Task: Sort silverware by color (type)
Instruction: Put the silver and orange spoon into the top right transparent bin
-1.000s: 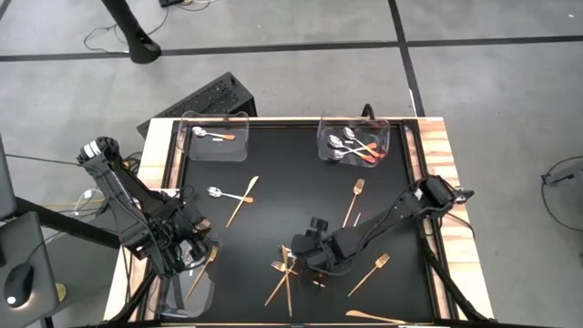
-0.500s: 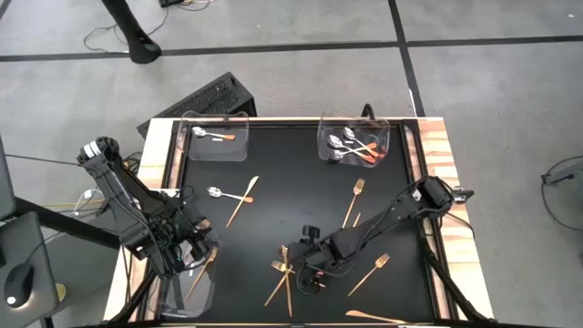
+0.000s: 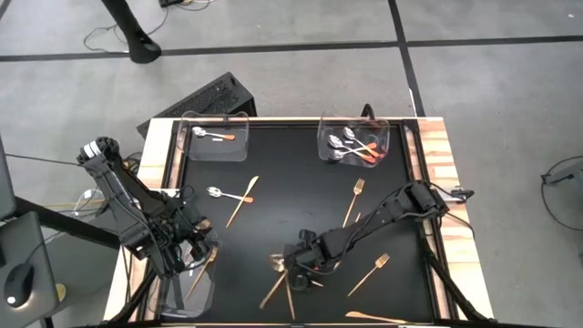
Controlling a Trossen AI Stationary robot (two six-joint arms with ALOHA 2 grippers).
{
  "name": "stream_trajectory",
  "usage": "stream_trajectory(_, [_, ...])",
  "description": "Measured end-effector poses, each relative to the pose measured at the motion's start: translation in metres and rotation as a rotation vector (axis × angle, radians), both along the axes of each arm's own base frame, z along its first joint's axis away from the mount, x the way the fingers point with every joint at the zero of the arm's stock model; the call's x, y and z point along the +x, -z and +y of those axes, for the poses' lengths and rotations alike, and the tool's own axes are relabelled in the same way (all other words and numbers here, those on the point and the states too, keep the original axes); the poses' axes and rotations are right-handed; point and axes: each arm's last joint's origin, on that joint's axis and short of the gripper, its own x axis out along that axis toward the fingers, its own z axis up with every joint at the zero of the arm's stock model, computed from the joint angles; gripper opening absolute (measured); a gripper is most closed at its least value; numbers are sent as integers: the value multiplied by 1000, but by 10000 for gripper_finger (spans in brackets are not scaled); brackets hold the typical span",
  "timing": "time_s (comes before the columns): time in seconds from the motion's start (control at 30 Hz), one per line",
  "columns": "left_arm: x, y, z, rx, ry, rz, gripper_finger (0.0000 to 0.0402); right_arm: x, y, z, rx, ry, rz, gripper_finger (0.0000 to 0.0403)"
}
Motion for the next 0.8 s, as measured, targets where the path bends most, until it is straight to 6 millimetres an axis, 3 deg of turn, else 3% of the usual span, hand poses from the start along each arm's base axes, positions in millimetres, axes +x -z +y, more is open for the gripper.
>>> stream_trajectory(0.3, [0, 0, 0, 3, 0, -4, 167, -10, -1, -36, -195, 119, 152, 59])
stream_trajectory(0.53, [0, 0, 0, 14, 1, -16, 167, -11, -2, -40, -211, 112, 158, 8])
stream_trajectory(0.67, [0, 0, 0, 24, 14, -10, 167, -16, -16, -41, -208, 110, 159, 6])
stream_trajectory(0.8, [0, 0, 1, 27, 14, -7, 167, -22, -43, -41, -184, 105, 96, 5])
